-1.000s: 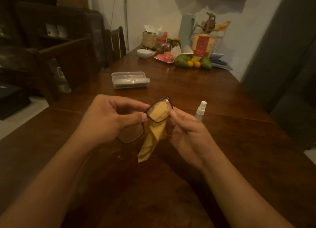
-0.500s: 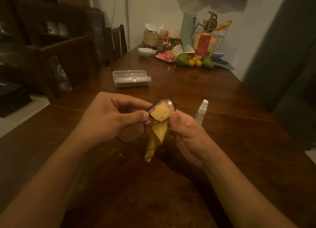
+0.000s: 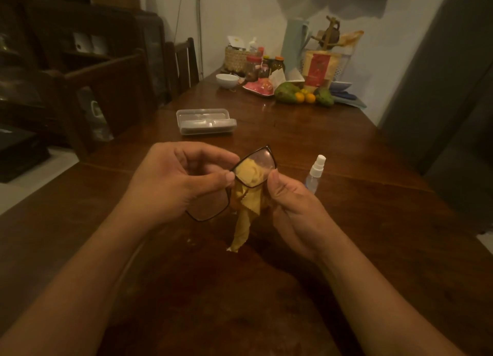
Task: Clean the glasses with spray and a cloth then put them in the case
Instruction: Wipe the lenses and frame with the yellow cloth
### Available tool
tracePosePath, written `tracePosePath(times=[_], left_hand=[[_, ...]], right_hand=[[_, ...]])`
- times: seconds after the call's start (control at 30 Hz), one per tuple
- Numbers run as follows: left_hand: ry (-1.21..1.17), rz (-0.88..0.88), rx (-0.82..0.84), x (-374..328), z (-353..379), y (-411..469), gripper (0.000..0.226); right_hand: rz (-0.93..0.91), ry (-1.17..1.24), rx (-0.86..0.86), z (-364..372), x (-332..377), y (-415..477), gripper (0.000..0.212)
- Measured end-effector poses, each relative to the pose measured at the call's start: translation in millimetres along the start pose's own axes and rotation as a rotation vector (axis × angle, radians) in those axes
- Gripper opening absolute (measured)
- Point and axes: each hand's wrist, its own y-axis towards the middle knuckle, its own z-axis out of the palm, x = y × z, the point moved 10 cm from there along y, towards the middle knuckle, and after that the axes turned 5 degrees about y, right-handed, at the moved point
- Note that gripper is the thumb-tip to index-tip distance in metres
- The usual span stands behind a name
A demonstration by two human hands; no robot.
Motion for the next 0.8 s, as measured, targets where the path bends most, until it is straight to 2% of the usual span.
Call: tracePosePath(times=[0.37, 0.57, 0.8], left_hand=[[0.022, -0.002, 0.018, -3.3, 4.3, -2.9, 0.027], [0.019, -0.03, -0.034, -1.4, -4.3, -2.8, 0.027], [0.02, -0.032, -0.037, -3.5, -3.5, -3.3, 0.027]], right_hand=[[0.015, -0.138, 0.019, -2.8, -1.1, -0.5, 0.038], [-0.023, -0.019, -0.007, -5.9, 0.4, 1.3, 0.036], [-0.023, 0.138, 0.053, 2.6, 1.2, 0.1, 0.038]])
